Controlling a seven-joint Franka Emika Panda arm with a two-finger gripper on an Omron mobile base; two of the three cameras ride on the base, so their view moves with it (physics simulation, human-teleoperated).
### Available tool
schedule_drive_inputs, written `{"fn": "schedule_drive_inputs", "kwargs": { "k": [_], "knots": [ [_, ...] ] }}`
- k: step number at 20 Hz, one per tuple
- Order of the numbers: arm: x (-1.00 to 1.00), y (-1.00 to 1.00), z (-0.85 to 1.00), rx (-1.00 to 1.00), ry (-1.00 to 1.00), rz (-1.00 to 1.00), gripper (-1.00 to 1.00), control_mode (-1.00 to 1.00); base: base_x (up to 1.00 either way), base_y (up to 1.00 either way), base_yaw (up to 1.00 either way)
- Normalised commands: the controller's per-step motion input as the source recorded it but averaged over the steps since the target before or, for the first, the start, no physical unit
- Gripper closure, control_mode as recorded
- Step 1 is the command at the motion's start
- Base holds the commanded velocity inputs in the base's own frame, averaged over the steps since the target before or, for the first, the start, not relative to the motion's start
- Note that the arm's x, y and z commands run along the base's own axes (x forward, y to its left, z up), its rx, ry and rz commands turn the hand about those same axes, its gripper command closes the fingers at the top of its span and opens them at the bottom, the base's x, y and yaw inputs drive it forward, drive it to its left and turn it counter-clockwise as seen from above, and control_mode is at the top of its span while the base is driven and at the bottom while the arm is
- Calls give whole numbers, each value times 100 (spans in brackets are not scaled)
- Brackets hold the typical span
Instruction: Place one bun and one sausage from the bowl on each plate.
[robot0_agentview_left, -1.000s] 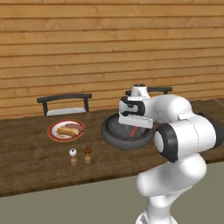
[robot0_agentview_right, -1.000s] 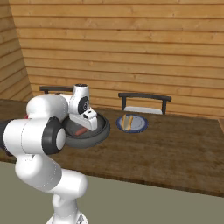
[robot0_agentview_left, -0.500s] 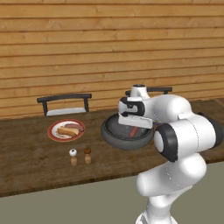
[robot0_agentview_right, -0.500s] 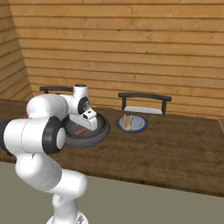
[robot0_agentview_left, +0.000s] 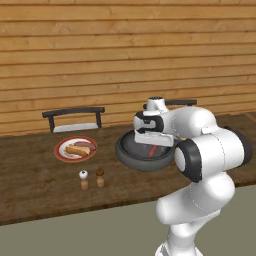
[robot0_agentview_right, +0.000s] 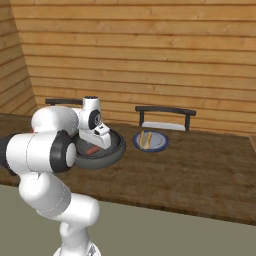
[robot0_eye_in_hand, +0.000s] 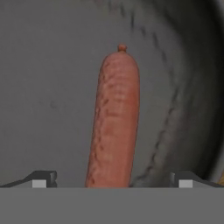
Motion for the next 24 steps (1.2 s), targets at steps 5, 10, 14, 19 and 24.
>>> {"fn": "schedule_drive_inputs", "kwargs": {
  "k": [5, 10, 14, 19, 24],
  "knots": [
    [0, 5, -53, 0, 0, 0, -100, -100, 0, 0, 0],
    [-1, 6, -58, 0, 0, 0, -100, -100, 0, 0, 0],
    [0, 14, -69, -1, 3, 0, -100, -100, 0, 0, 0],
    [0, 10, -70, 0, 0, 0, -100, -100, 0, 0, 0],
    [0, 11, -79, 0, 1, 0, 100, -100, 0, 0, 0]
  ]
}}
